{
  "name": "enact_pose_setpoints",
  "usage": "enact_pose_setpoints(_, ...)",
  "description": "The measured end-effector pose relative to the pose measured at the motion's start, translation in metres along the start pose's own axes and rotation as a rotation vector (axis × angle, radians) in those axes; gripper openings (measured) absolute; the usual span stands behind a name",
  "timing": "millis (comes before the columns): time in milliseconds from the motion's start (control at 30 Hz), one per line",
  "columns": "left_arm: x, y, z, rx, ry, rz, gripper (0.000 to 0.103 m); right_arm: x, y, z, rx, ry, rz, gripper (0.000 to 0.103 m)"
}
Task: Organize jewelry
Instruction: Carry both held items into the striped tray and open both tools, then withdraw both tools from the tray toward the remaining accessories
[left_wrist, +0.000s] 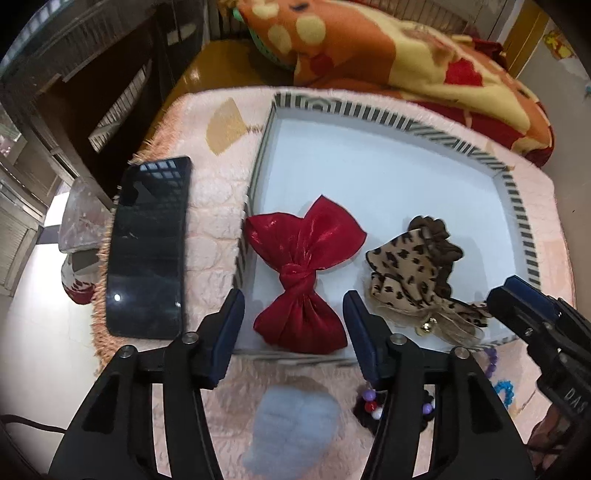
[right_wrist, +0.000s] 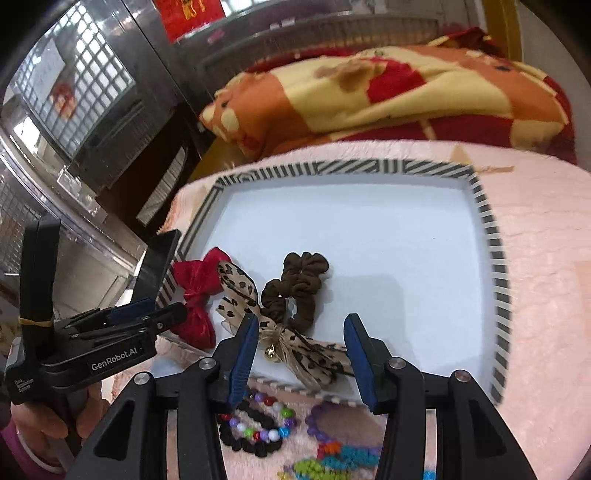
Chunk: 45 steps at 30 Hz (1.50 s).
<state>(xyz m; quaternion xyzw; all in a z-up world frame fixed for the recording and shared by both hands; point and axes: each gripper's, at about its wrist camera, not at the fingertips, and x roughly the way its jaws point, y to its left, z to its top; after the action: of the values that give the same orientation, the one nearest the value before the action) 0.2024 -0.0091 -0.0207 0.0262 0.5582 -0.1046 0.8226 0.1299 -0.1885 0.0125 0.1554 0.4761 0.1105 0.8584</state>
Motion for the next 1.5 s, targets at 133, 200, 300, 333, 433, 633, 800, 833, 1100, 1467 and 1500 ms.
enact_pose_setpoints(133, -0.019, 0.002, -0.012, -0.011, -0.032, 0.028, 0.056, -0.019, 0.008, -0.011, -0.03, -0.03, -0.012, 0.048)
enact_pose_setpoints(200, -0.026, 0.004, -0.02, -0.013, -0.044, 0.042, 0.056, -0.027, 0.012, -0.018, -0.044, -0.042, -0.011, 0.051)
enact_pose_setpoints(300, -0.038, 0.003, -0.032, -0.016, -0.066, 0.063, 0.056, -0.037, 0.021, -0.03, -0.073, -0.053, -0.017, 0.055)
enact_pose_setpoints(333, -0.042, 0.001, -0.037, -0.017, -0.074, 0.068, 0.056, -0.041, 0.022, -0.034, -0.08, -0.055, -0.02, 0.055)
enact_pose_setpoints(433, -0.054, -0.004, -0.05, -0.021, -0.09, 0.076, 0.056, -0.052, 0.026, -0.046, -0.092, -0.061, -0.024, 0.055)
enact_pose_setpoints(633, -0.076, -0.018, -0.075, -0.024, -0.122, 0.079, 0.056, -0.077, 0.029, -0.064, -0.115, -0.095, -0.066, 0.066)
enact_pose_setpoints(800, -0.09, -0.026, -0.092, -0.032, -0.143, 0.078, 0.056, -0.089, 0.026, -0.079, -0.109, -0.094, -0.071, 0.066)
enact_pose_setpoints(833, -0.094, -0.028, -0.096, -0.031, -0.149, 0.081, 0.056, -0.091, 0.025, -0.081, -0.11, -0.094, -0.074, 0.066)
enact_pose_setpoints(1100, -0.108, -0.04, -0.117, -0.015, -0.172, 0.084, 0.056, -0.11, 0.021, -0.098, -0.095, -0.112, -0.099, 0.068)
enact_pose_setpoints(1467, -0.117, -0.054, -0.128, 0.003, -0.195, 0.075, 0.056, -0.122, 0.014, -0.105, -0.087, -0.121, -0.131, 0.071)
enact_pose_setpoints(1500, -0.117, -0.055, -0.129, 0.003, -0.195, 0.074, 0.056, -0.122, 0.013, -0.105, -0.086, -0.12, -0.132, 0.071)
